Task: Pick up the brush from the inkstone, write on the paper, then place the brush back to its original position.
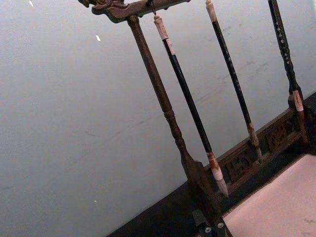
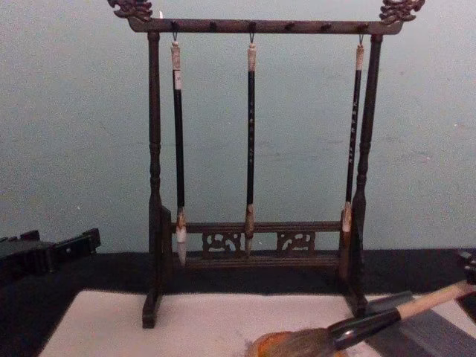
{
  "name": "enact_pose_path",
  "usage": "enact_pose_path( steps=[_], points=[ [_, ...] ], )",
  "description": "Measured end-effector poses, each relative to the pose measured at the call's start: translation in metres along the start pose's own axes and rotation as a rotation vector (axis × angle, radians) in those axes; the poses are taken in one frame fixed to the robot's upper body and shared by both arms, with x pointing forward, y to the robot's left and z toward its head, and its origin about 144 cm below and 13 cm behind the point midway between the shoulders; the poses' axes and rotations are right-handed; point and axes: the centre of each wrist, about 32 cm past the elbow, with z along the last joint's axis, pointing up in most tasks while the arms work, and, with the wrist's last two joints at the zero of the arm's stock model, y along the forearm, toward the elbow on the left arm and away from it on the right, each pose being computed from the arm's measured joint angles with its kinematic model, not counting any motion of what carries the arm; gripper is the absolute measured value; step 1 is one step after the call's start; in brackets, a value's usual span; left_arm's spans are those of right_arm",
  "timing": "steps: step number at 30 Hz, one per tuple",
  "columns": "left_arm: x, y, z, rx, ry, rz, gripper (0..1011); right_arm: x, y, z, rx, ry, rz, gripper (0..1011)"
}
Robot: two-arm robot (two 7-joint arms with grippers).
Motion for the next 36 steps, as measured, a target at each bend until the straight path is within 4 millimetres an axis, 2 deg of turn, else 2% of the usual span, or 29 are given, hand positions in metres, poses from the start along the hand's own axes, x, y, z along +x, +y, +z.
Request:
enact_pose_path(
  steps=[36],
  points=[
    [0.0000,0.0000,0.0000,0.000,0.000,0.000,1002,0.0000,0.0000,0.0000,0.000,0.000,0.000,1008]
  ],
)
